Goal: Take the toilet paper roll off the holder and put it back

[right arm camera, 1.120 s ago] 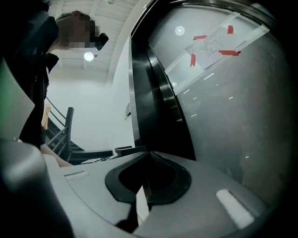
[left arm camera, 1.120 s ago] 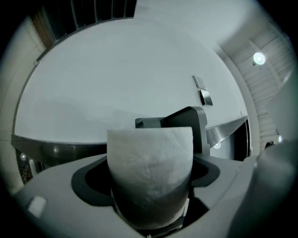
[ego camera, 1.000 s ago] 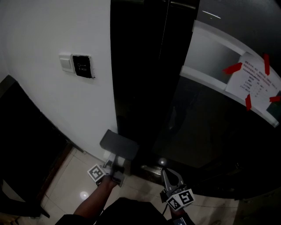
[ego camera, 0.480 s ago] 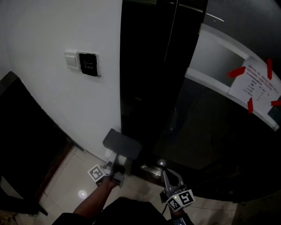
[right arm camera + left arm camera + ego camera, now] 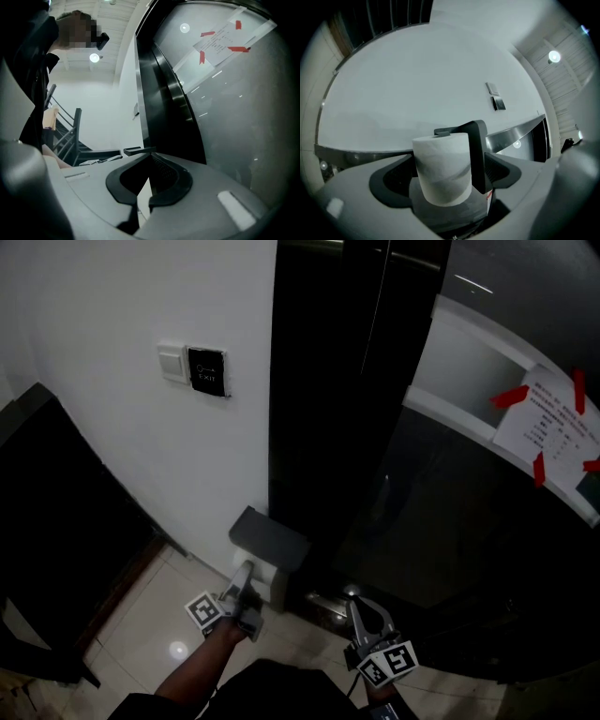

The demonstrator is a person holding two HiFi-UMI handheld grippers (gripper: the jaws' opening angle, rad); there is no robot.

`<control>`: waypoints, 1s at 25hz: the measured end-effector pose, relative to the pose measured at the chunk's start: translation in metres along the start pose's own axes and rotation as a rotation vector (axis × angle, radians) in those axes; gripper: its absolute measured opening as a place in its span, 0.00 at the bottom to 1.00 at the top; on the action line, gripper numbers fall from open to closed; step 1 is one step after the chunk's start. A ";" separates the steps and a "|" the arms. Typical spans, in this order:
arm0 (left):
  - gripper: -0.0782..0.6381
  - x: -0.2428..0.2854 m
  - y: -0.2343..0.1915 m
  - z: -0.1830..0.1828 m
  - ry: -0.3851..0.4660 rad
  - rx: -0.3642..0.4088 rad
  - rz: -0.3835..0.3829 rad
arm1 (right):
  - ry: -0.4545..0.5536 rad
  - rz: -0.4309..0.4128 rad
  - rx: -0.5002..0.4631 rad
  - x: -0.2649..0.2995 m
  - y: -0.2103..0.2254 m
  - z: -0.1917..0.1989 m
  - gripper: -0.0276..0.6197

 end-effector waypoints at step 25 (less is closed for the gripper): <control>0.11 -0.095 0.151 0.004 -0.050 1.303 -0.244 | -0.082 -0.188 -0.040 -0.046 -0.038 -0.007 0.06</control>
Point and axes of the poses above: the fingertips, and each gripper's own axes: x forward along the fingers, y to its right, z out of its underside, the point moved 2 cm from there along -x, backward along the fingers, and after that the axes turned 15 degrees about x, right-handed, at the moved point
